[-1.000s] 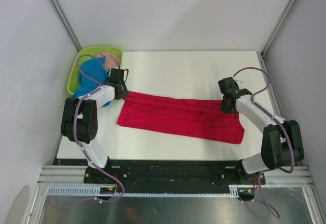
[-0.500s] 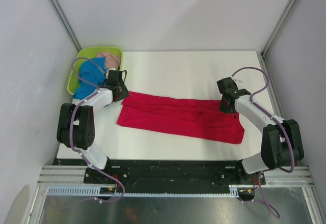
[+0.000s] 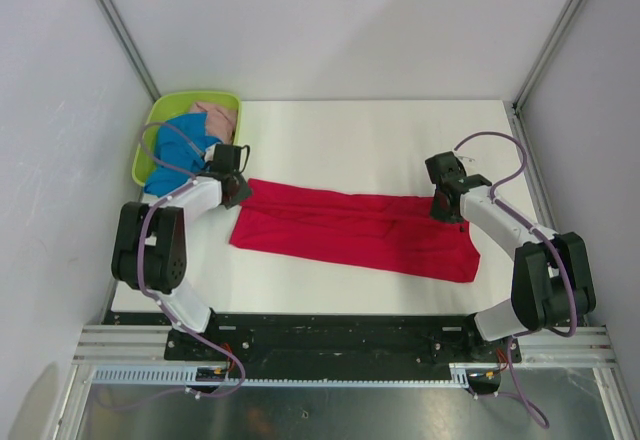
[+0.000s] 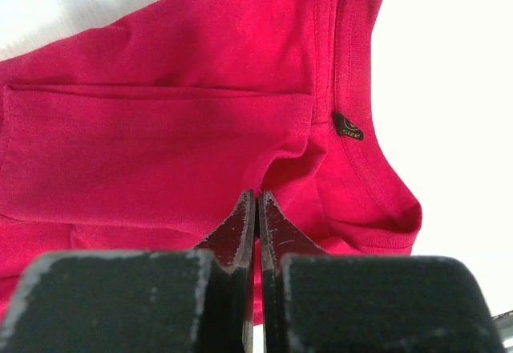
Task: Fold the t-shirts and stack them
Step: Fold the other side of the tshirt into a rectangle
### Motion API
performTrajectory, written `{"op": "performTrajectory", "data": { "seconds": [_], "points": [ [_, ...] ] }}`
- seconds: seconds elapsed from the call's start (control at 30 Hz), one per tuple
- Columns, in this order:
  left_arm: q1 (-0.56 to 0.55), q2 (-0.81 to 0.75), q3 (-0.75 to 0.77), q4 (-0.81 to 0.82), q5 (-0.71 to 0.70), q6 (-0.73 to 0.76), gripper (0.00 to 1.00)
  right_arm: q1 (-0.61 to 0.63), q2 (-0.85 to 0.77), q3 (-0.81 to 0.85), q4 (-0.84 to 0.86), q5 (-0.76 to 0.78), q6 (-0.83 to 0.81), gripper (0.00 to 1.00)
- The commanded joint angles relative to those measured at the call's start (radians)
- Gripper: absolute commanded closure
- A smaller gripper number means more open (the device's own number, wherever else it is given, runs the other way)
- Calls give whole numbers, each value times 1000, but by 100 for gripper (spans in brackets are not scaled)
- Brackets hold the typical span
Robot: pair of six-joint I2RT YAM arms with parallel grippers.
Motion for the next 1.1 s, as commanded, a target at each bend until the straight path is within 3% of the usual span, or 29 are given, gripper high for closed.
{"op": "performTrajectory", "data": {
  "seconds": [0.0, 0.37, 0.73, 1.07],
  "points": [
    [1, 26, 22, 6, -18, -40, 62, 5, 5, -1, 22, 15, 18, 100],
    [1, 47, 17, -3, -28, -59, 68, 6, 11, -1, 27, 17, 16, 100],
    [1, 52, 73, -5, -27, -33, 99, 6, 21, -1, 31, 29, 14, 100],
    [1, 65, 153, -4, -12, 2, 100, -17, 16, 24, 44, 47, -14, 100]
  ]
}}
